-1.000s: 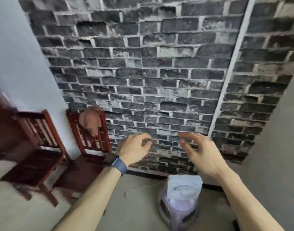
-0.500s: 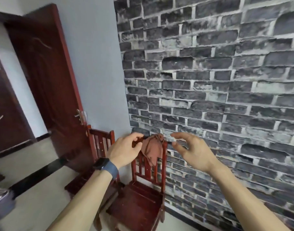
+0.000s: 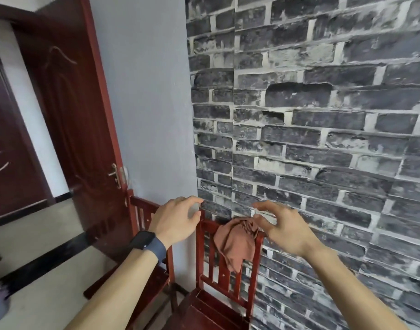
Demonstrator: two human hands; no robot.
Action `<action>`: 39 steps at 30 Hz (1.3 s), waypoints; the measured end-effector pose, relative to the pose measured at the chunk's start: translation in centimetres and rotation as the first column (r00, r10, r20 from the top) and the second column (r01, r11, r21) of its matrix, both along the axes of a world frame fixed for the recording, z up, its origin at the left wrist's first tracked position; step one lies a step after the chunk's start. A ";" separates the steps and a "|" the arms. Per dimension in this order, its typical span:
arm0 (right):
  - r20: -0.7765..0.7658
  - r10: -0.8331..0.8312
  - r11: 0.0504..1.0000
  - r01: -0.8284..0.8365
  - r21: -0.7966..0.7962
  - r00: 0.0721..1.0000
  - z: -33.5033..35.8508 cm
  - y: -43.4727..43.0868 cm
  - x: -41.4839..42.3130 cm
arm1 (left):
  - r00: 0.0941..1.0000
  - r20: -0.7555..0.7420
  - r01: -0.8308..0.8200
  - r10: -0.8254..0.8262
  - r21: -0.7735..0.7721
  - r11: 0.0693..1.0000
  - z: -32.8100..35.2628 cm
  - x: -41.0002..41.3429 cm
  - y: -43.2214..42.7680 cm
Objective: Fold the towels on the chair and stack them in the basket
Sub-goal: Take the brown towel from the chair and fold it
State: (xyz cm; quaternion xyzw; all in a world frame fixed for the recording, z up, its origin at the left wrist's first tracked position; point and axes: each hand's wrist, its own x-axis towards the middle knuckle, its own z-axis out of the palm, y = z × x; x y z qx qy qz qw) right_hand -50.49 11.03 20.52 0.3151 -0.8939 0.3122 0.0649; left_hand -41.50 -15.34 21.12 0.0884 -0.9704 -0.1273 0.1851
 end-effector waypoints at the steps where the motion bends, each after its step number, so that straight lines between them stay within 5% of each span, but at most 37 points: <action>1: 0.004 0.006 1.000 -0.006 -0.002 1.000 -0.2 -0.6 -1.5 | 1.000 0.008 -0.008 0.008 0.000 1.000 -0.3 -1.5 -0.7; 12: 0.138 -0.039 0.999 0.036 0.026 0.990 -5.0 -5.3 -17.4 | 0.992 0.115 -0.054 0.056 -0.014 0.998 -4.8 -15.6 -7.9; 24: 0.375 -0.430 0.857 0.241 0.456 0.821 -17.7 -10.3 -25.3 | 0.936 0.332 0.120 -0.120 0.021 0.993 -16.7 -27.7 -14.7; 32: 0.203 -0.736 0.650 0.589 0.479 0.646 -26.8 -15.8 -27.0 | 0.838 0.474 0.339 -0.270 -0.067 0.938 -26.8 -35.8 -19.2; 39: 0.143 -0.835 0.534 0.718 0.447 0.531 -29.0 -16.8 -27.4 | 0.818 0.446 0.397 -0.364 0.023 0.918 -31.4 -36.1 -20.6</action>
